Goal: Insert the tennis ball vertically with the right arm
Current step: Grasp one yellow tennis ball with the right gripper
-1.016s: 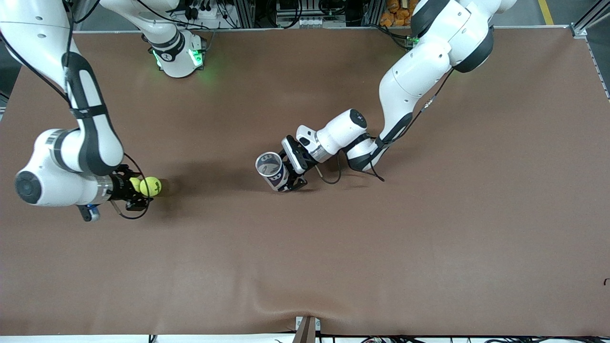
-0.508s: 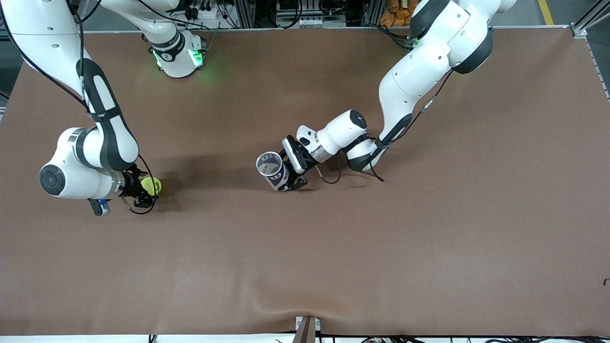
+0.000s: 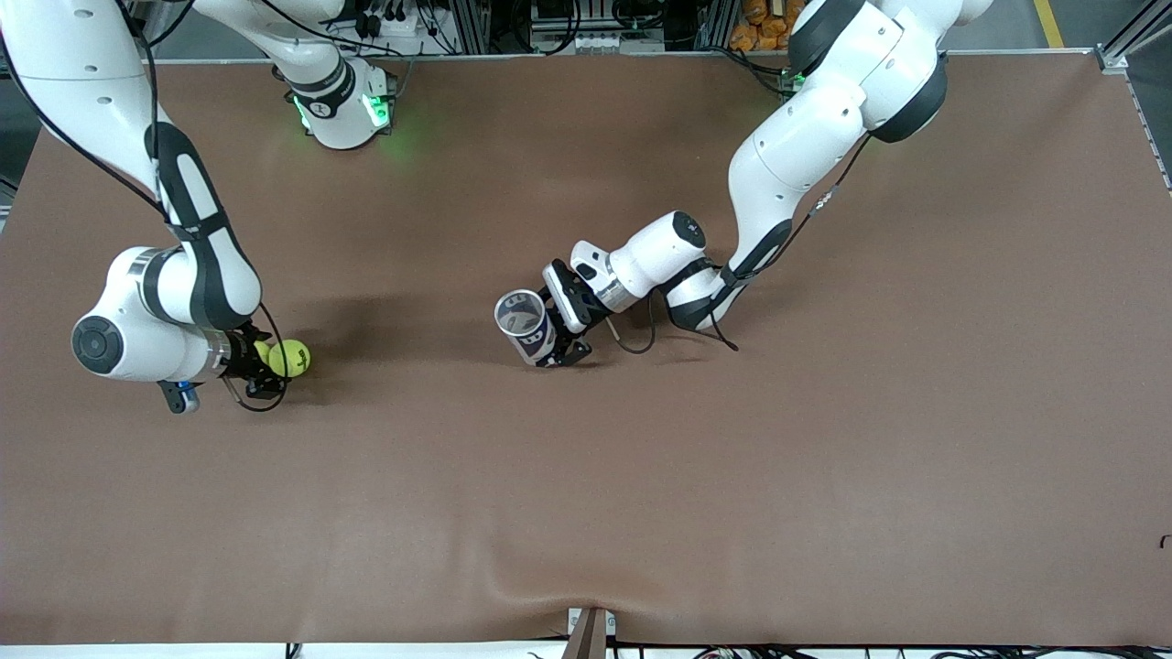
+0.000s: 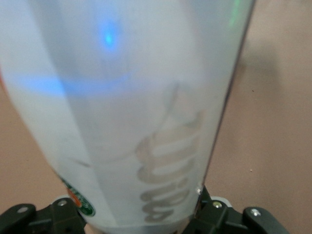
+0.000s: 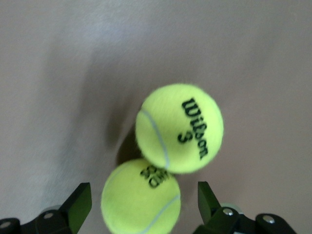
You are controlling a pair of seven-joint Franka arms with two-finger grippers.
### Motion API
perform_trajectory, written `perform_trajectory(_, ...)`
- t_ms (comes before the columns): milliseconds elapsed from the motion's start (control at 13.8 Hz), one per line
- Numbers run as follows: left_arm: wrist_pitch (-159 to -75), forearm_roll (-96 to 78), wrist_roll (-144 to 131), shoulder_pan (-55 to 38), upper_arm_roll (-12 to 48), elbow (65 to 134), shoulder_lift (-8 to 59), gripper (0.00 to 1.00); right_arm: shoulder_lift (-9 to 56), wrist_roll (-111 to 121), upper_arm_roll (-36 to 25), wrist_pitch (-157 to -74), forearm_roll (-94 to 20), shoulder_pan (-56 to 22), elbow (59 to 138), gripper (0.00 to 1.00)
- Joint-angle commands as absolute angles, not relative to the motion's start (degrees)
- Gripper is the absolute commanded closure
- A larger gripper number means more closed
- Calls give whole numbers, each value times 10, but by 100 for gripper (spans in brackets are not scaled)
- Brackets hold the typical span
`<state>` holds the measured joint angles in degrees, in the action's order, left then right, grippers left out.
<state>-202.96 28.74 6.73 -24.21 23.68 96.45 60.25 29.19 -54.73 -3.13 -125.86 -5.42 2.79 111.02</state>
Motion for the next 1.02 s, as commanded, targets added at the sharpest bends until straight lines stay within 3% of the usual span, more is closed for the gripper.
perform_trajectory(0,-2036,302,65,-238,236,962,614,8,292,-549,-22,-1268,-46,38,1115,49)
perform_trajectory(145,-2036,301,65,-239,236,962,614,5,296,-550,-21,-1269,-51,36,1114,52)
perform_trajectory(218,-2036,301,65,-239,236,962,614,0,297,-550,-21,-1271,-52,34,1114,48)
perform_trajectory(508,-2036,302,65,-238,236,962,613,0,308,-554,-21,-1288,-52,29,1116,35)
perform_trajectory(653,-2036,316,65,-232,236,962,613,1,313,-556,-21,-1290,-52,28,1116,21)
perform_trajectory(798,-2036,337,64,-220,236,968,611,4,313,-556,-20,-1290,-52,27,1116,28)
perform_trajectory(943,-2036,354,63,-208,238,975,608,6,317,-557,-19,-1293,-55,23,1116,28)
